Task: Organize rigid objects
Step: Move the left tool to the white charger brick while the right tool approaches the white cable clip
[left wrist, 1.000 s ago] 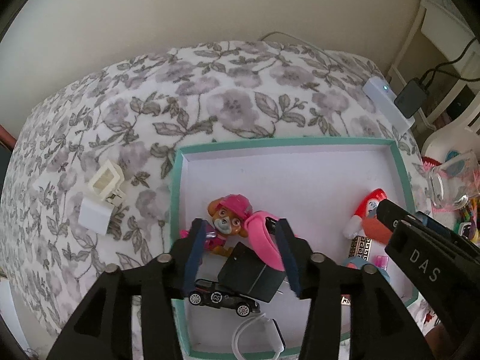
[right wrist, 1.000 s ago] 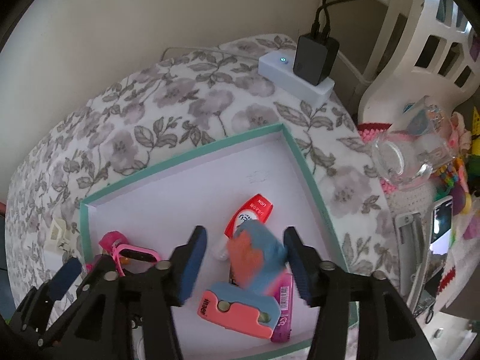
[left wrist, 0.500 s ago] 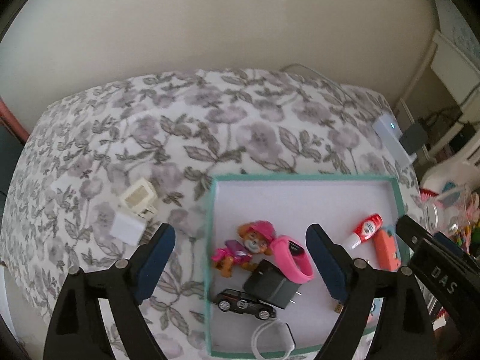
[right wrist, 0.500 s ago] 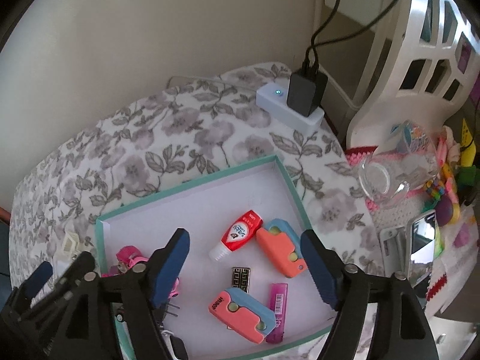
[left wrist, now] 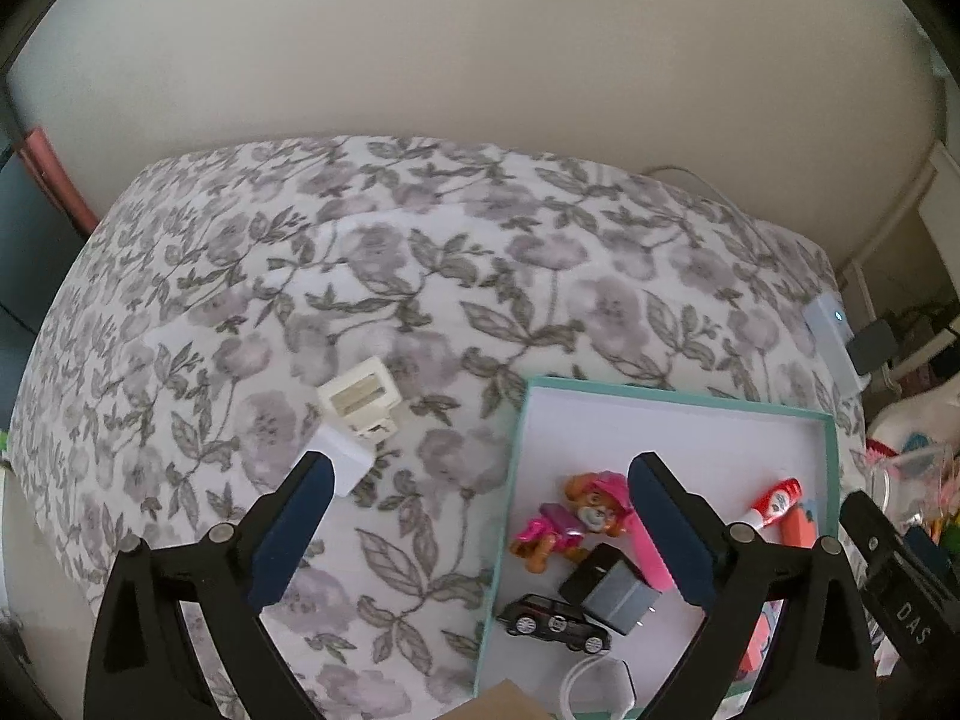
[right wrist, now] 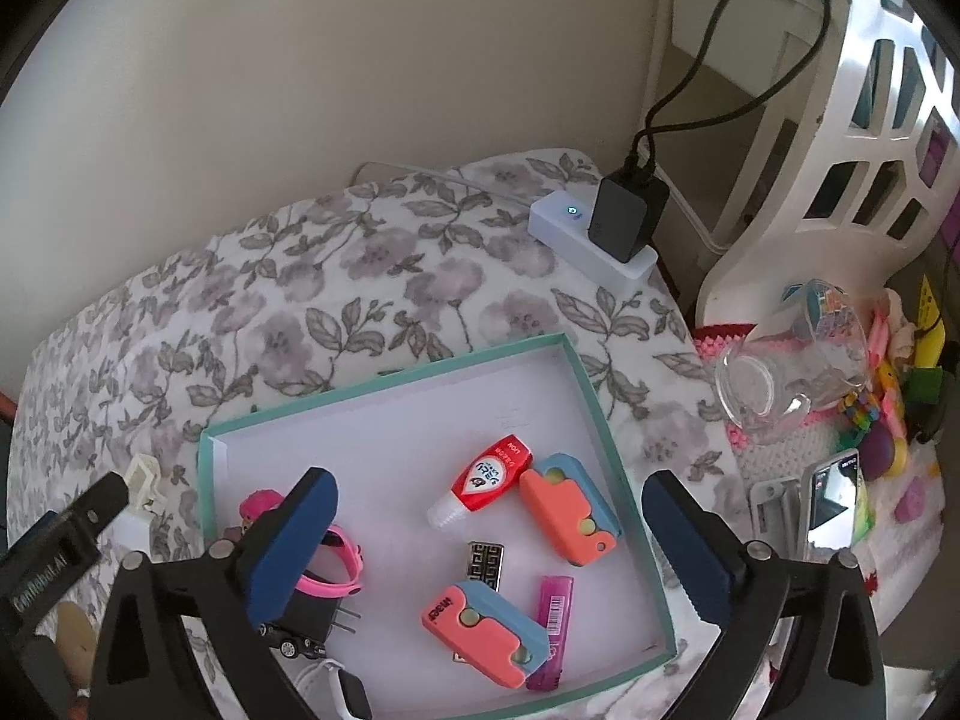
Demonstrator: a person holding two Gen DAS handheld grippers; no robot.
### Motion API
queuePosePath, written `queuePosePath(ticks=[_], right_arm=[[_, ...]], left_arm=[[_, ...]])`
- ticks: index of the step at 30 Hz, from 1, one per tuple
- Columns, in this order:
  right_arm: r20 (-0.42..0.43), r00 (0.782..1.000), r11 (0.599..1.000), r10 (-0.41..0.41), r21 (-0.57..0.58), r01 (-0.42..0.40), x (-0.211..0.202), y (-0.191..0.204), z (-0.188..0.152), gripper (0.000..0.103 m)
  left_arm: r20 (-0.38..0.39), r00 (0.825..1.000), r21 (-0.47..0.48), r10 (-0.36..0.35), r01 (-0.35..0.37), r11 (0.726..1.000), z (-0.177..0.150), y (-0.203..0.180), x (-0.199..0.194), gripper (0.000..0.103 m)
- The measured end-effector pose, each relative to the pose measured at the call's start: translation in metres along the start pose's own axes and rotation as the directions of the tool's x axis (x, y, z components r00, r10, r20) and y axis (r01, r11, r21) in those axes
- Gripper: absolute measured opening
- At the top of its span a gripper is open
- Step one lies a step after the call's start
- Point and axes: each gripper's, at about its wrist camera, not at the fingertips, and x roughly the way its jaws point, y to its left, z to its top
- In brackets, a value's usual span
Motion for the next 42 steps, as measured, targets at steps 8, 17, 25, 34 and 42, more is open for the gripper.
queuePosePath(ticks=[8,17,25,34,42], right_arm=[[-0.009,1.0,0.999,0.004,-0.032,-0.004,0.004,0.014,-0.003,0.103],[-0.022,0.998,0.992,0.053,-0.117,-0.055,0.006,0.059,-0.009,0.103],[-0.015,0.994,0.977,0.111,-0.181,-0.111,0.005,0.112,-0.018,0.103],[-0.021,0.986,0.954,0.168,-0.247,-0.168,0.014,0.167,-0.029,0.103],[-0.048,0.984,0.943,0.171,-0.28,-0.177,0.03,0.196,-0.035,0.103]], left_arm=[[-0.009,0.999,-0.082,0.035,-0.036,0.996,0.008,0.033,0.005,0.1],[-0.041,0.984,-0.157,0.173,-0.177,0.972,0.018,0.092,0.016,0.1],[-0.067,0.971,-0.237,0.228,-0.238,0.942,0.022,0.149,0.02,0.1],[-0.047,0.979,-0.281,0.197,-0.203,0.938,0.024,0.17,0.029,0.1],[-0.082,0.983,-0.269,0.164,-0.18,0.946,0.022,0.173,0.05,0.1]])
